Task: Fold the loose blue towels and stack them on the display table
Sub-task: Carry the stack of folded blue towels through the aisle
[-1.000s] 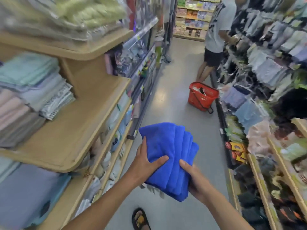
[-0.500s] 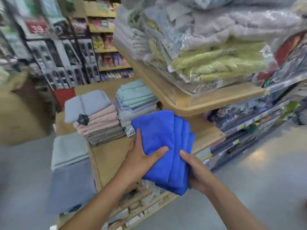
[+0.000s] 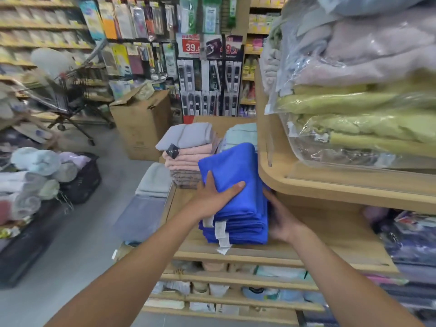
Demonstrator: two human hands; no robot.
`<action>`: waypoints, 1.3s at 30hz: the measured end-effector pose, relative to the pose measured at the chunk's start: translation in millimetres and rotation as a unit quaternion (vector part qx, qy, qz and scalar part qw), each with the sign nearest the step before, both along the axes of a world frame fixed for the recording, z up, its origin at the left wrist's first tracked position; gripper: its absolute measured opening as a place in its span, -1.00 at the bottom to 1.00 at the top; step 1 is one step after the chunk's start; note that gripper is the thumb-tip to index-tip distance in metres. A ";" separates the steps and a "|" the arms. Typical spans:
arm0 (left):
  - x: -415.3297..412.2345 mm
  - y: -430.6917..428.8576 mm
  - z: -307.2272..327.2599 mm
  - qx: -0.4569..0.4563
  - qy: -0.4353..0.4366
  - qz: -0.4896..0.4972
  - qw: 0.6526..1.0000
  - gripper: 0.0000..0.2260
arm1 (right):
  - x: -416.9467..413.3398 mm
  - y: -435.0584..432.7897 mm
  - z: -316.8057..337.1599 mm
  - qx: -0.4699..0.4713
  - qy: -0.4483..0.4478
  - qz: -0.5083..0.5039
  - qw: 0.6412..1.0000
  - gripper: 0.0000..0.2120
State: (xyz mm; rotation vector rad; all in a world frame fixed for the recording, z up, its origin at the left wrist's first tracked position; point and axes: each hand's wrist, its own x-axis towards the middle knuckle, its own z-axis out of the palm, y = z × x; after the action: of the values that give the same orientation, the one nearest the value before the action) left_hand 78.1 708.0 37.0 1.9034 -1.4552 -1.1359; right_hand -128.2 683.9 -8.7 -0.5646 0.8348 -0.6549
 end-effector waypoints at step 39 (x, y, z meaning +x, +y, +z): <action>113.5 178.9 -142.6 -0.093 0.248 0.092 0.960 -0.90 | -5.1 148.5 -72.4 -0.341 0.403 -0.200 0.826 -0.80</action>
State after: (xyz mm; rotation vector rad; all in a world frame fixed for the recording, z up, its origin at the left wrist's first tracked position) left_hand 191.6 886.8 -105.6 1.4513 -1.0433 -1.2259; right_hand -133.2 832.4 -81.1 -1.4004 1.5503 -1.1440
